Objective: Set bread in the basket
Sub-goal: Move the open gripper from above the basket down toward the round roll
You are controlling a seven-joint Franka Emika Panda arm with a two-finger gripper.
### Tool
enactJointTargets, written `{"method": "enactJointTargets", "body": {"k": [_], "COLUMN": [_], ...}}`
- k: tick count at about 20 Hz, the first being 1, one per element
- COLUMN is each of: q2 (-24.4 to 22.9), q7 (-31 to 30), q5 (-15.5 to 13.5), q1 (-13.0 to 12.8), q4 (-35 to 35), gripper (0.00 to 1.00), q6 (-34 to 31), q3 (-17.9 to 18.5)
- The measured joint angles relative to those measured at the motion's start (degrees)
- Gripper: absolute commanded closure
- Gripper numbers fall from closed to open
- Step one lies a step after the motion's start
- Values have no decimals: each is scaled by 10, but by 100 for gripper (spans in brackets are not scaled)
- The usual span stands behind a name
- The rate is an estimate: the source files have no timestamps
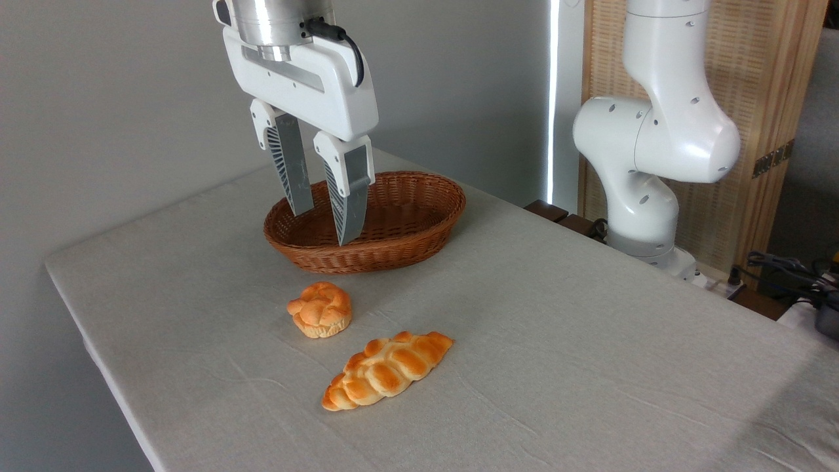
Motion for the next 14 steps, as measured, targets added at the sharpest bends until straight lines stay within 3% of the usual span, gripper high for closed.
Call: {"method": "enactJointTargets", "body": {"k": [11, 14], "q2": [1, 0], "q7": [0, 1], "q5": [0, 0], "q1": [-1, -24], "q4": [-10, -23], "gripper": [0, 0], "q6": [0, 17], "q3": [10, 12]}}
